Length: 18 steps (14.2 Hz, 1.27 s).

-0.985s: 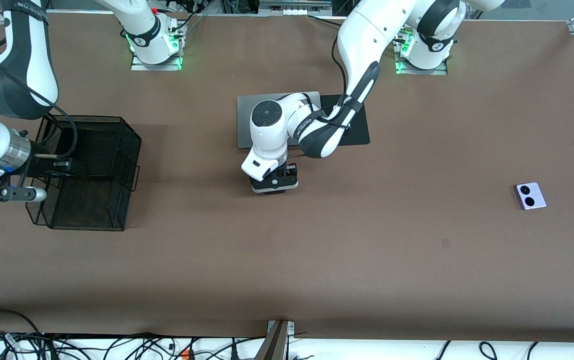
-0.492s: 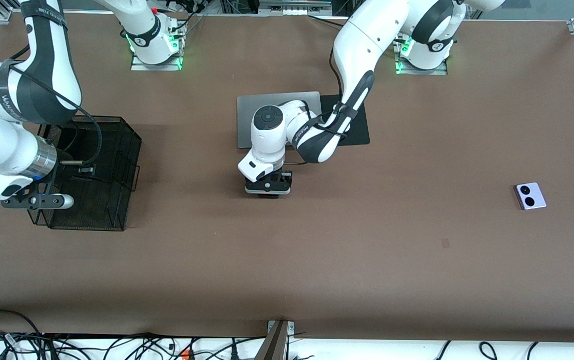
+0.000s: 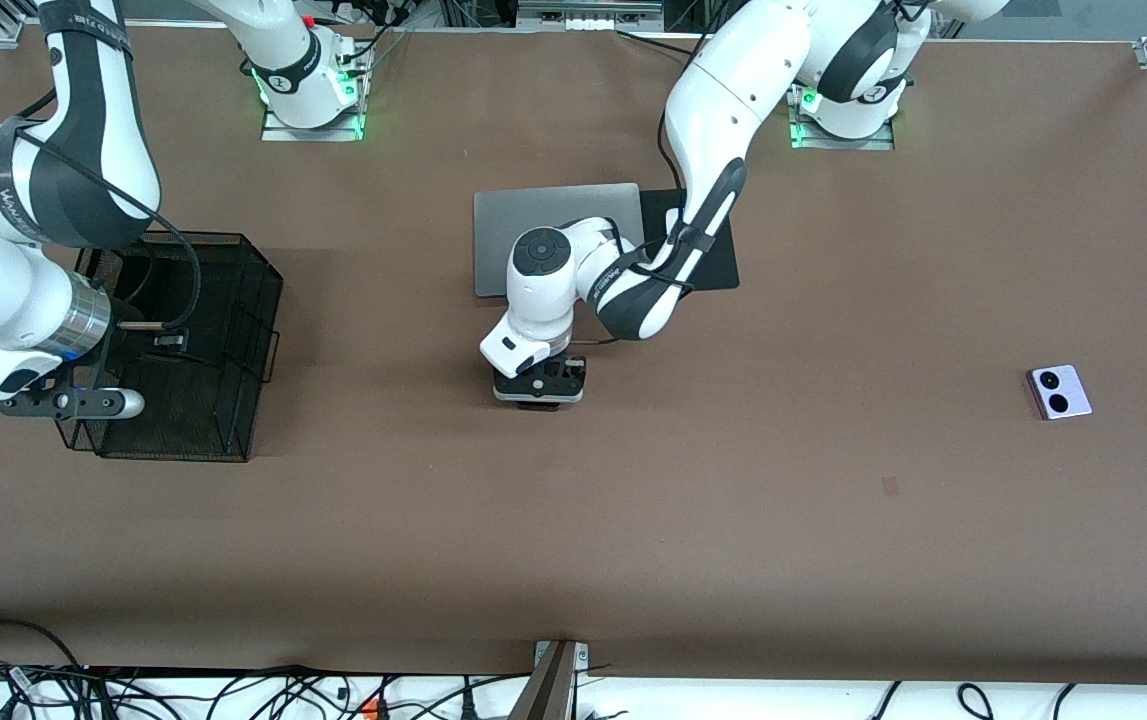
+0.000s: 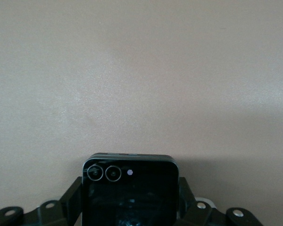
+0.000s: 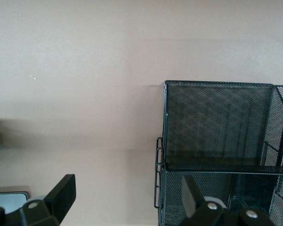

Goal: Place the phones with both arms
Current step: 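Lower the flip phone onto the table and open the left gripper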

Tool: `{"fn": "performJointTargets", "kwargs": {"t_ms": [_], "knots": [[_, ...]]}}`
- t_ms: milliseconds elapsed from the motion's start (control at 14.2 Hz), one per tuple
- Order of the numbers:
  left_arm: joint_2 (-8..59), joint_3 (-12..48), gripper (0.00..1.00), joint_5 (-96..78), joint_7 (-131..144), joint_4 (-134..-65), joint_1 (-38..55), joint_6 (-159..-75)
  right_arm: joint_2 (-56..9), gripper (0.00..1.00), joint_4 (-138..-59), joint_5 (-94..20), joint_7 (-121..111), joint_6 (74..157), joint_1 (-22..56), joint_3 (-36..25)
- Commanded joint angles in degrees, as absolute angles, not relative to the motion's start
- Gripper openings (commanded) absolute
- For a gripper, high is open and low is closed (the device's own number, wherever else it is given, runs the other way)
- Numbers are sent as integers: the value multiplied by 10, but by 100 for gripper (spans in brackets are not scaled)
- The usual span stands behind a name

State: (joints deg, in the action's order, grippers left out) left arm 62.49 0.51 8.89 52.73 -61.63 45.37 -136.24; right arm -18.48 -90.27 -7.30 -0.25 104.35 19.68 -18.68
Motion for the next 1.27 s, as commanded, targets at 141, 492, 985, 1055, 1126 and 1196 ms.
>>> {"fn": "performJointTargets", "kwargs": {"t_ms": [141, 492, 985, 1055, 1126, 1196], "knots": [[634, 4, 100, 64, 549, -590, 448, -1378, -189, 99, -889, -84, 4, 1029, 194, -185], [583, 6, 100, 62, 537, -595, 425, -1293, -208, 99, -856, -85, 53, 1016, 218, -184], [468, 11, 100, 59, 407, -696, 360, -1187, -293, 99, -748, -85, 243, 1000, 231, -91], [448, 13, 100, 57, 387, -715, 346, -1176, -313, 99, -728, -84, 280, 1005, 231, -70], [433, 13, 100, 57, 362, -728, 336, -1155, -329, 99, -715, -84, 314, 1022, 231, -50], [420, 13, 100, 57, 333, -737, 324, -1131, -344, 99, -709, -84, 350, 1050, 232, -29]]}}
